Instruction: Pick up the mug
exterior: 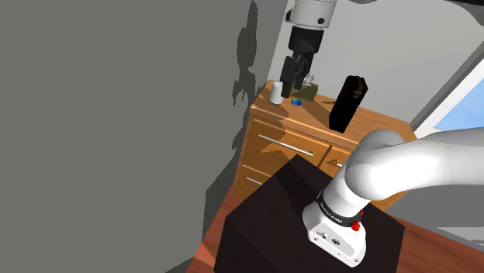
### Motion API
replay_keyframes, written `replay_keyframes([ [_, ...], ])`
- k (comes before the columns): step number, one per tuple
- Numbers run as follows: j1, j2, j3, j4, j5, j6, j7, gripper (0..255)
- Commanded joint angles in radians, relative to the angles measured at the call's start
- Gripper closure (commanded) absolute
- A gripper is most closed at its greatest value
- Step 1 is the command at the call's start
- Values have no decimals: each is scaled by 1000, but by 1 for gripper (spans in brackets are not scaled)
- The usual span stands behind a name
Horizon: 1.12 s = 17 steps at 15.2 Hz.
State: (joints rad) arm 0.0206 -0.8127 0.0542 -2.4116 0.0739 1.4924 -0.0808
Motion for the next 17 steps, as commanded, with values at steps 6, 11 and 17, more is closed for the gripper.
replay_keyframes([
  [6,-38,84,-77,-20,-78,110,-96,0],
  [11,-74,197,-153,-9,-142,223,-184,0],
  [17,-108,362,-239,46,-193,352,-286,0],
])
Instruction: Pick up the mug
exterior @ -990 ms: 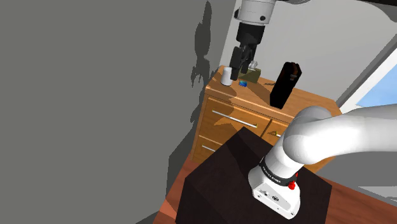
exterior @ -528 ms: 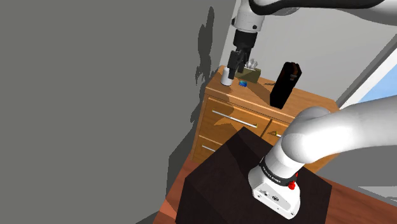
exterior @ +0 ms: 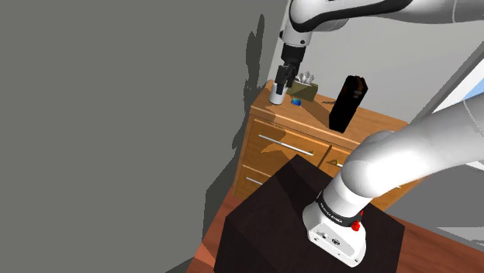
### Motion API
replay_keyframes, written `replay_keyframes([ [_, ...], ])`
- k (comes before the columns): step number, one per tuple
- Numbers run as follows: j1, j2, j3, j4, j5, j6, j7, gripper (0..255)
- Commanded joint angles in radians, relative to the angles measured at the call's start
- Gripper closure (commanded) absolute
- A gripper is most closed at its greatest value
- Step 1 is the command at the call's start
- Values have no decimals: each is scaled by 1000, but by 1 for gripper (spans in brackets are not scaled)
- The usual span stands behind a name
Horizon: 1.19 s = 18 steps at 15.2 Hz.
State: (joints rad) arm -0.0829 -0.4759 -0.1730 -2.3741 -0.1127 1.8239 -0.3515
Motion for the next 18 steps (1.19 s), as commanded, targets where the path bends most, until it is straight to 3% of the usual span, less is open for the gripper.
replay_keyframes([
  [1,-9,55,-26,22,-11,41,-32,0],
  [9,-41,316,-126,173,-7,177,-173,0],
  [18,-100,640,-191,437,89,257,-347,0],
])
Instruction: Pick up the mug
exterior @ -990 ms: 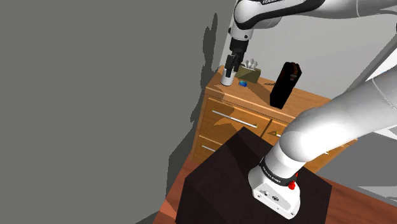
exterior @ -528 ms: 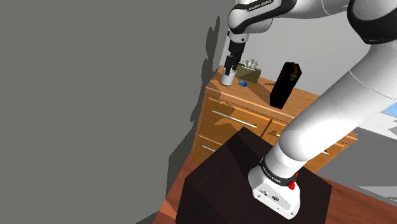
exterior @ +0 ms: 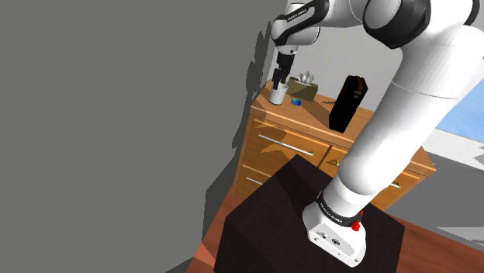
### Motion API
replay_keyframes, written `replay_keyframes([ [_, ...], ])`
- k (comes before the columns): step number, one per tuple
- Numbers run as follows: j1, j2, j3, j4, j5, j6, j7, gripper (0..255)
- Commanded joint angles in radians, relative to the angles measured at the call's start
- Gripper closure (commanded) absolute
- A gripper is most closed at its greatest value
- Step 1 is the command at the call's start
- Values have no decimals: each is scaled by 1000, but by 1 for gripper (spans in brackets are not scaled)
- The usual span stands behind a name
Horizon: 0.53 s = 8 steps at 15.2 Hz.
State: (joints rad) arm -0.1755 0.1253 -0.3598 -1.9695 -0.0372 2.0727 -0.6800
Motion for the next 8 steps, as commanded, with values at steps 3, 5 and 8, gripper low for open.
replay_keyframes([
  [3,-42,152,-9,145,56,12,-72,0],
  [5,-50,177,-7,160,65,24,-81,0],
  [8,-53,194,-4,141,71,59,-83,0],
])
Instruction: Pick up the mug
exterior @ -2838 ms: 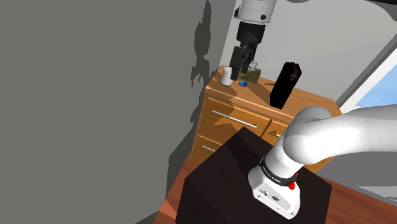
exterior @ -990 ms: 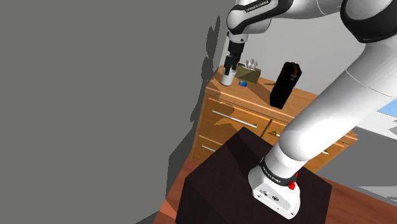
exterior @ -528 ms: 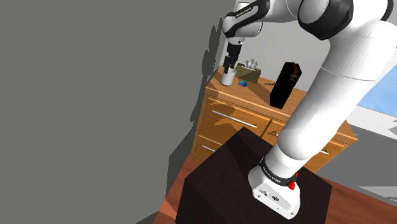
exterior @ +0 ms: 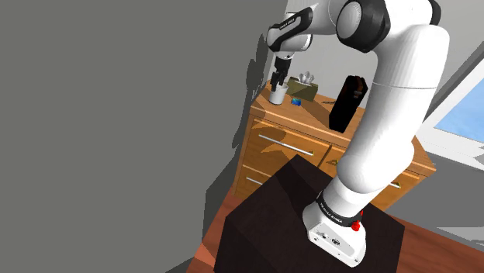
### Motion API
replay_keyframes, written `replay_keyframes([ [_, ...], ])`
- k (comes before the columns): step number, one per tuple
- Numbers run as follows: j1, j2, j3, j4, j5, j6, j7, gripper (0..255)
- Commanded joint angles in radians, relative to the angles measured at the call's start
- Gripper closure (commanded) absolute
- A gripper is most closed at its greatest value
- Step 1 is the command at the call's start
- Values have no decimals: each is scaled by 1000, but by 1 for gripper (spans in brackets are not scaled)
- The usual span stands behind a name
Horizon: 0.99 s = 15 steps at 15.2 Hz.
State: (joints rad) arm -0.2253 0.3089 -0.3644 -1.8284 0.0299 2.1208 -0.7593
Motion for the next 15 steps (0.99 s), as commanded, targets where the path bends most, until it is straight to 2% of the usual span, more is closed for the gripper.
replay_keyframes([
  [1,-4,16,2,-6,6,22,-5,0],
  [5,-6,32,4,-20,13,52,-7,0],
  [6,-7,34,4,-22,13,56,-9,255],
  [15,-6,32,4,-20,13,52,-7,255],
])
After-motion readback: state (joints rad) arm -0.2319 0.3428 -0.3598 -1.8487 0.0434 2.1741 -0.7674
